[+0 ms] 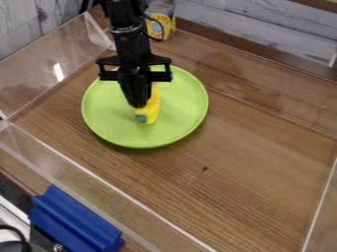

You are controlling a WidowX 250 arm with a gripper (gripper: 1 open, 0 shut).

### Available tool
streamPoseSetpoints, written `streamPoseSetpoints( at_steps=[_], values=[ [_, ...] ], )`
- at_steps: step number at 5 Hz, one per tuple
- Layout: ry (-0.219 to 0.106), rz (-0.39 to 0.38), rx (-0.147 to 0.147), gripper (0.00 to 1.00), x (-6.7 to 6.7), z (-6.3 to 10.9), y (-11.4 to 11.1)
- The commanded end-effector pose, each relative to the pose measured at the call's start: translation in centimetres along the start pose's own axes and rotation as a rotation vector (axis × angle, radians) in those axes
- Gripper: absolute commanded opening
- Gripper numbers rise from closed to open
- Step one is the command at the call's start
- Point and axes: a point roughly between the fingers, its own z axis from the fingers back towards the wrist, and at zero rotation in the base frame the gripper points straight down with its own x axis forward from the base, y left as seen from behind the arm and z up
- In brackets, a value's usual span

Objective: Remove the banana from inside the green plate and put it on the table

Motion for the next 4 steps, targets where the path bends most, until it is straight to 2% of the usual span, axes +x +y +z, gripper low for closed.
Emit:
streamPoseSetpoints(
  at_steps=[1, 3, 4],
  values=[
    [-0.038, -0.020, -0.002, 0.00, 0.3, 1.5, -0.9],
    [-0.038, -0.057, -0.007, 0.00, -0.3, 3.9, -2.9],
    [-0.039, -0.088, -0.013, 0.00, -0.6, 6.2, -4.2]
  ],
)
